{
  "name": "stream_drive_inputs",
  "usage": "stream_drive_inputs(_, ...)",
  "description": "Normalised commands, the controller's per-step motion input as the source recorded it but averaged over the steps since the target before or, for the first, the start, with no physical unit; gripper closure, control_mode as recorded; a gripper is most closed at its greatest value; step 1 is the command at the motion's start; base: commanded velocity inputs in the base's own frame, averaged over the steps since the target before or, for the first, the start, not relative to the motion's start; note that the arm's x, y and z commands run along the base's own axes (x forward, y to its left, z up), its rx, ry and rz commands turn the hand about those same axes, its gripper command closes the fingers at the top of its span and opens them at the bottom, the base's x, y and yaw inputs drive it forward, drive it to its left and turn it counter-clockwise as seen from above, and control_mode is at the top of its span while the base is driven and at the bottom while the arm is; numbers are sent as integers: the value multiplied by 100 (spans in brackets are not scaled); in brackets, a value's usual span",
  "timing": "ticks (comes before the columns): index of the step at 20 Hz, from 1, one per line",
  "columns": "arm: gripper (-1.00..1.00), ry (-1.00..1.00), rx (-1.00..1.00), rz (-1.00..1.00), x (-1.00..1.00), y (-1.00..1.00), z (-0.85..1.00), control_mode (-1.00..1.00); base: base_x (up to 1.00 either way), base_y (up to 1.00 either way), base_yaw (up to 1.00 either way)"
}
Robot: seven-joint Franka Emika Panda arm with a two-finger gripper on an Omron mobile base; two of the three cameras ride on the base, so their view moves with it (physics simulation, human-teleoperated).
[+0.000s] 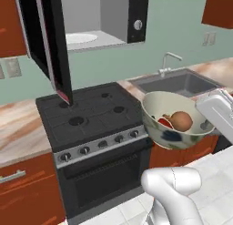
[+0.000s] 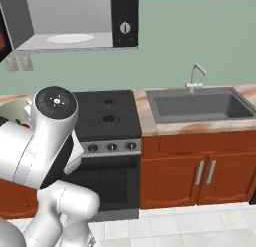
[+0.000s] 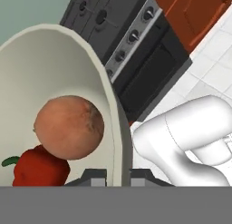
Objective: Place the bowl containing the onion and bell pepper in the microwave. Close the microwave door and press the start button to microwave the meal.
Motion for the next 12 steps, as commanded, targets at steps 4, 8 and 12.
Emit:
stream_drive_inputs(4, 100, 0, 0, 0, 0, 0, 0, 100, 61, -19, 55)
stream_drive_inputs(8, 100, 0, 0, 0, 0, 0, 0, 100, 55, -31, 52)
stream_drive_inputs(12, 100, 0, 0, 0, 0, 0, 0, 100, 37, -54, 44)
